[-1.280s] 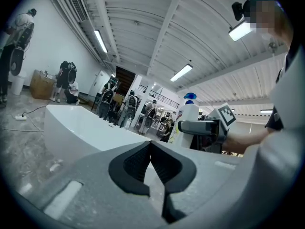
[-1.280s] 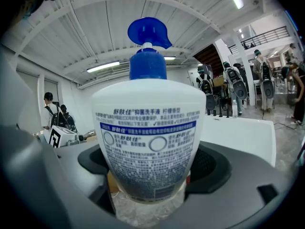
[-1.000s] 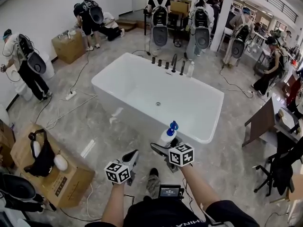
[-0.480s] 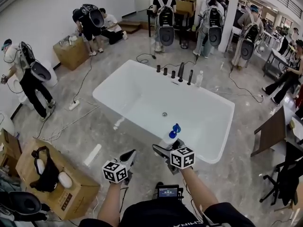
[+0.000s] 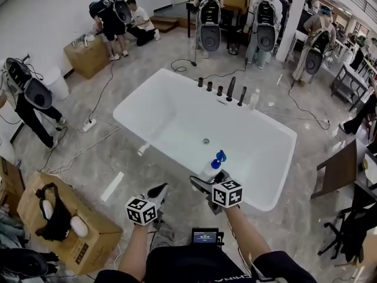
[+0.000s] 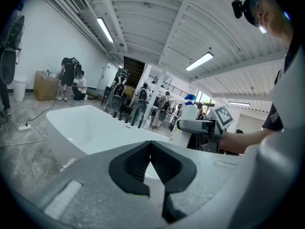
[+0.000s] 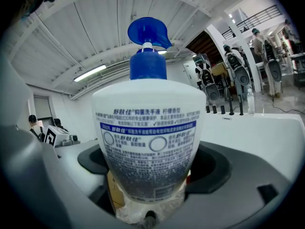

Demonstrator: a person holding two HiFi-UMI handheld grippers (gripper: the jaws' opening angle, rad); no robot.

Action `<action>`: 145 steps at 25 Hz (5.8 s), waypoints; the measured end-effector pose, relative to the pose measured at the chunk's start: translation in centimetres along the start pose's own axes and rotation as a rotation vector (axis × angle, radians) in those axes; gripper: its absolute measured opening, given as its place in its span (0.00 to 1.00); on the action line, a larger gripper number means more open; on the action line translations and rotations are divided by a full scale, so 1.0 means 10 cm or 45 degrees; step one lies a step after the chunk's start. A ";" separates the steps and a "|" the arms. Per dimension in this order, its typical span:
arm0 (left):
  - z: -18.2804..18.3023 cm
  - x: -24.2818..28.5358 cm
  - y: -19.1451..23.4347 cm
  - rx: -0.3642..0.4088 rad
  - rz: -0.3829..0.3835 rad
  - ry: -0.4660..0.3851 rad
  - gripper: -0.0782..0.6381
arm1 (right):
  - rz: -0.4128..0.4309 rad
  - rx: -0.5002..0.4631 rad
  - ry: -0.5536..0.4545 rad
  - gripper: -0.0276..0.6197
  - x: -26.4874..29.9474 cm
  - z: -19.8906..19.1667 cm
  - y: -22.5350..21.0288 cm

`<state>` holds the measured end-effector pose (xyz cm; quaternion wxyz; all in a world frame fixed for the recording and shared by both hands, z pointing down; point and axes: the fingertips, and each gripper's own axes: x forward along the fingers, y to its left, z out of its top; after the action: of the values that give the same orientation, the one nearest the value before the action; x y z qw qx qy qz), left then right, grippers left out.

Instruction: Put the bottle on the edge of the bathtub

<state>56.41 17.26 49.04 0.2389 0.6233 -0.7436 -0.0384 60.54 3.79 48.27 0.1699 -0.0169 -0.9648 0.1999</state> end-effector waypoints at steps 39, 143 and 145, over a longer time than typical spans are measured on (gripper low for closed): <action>2.05 1.00 4.39 0.142 -0.218 0.060 0.12 | -0.267 0.192 -0.166 0.78 4.50 1.68 -0.46; 3.41 7.50 9.56 0.619 -0.807 0.407 0.40 | -1.158 0.214 -0.244 0.78 10.53 3.23 -5.86; 3.39 7.56 9.61 0.606 -0.805 0.404 0.41 | -1.177 0.172 -0.243 0.78 10.64 3.23 -5.94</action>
<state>-52.86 -41.22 76.43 0.1762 0.8566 -0.4579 0.1595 -48.35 -52.38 77.83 0.1525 0.4437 -0.8673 0.1662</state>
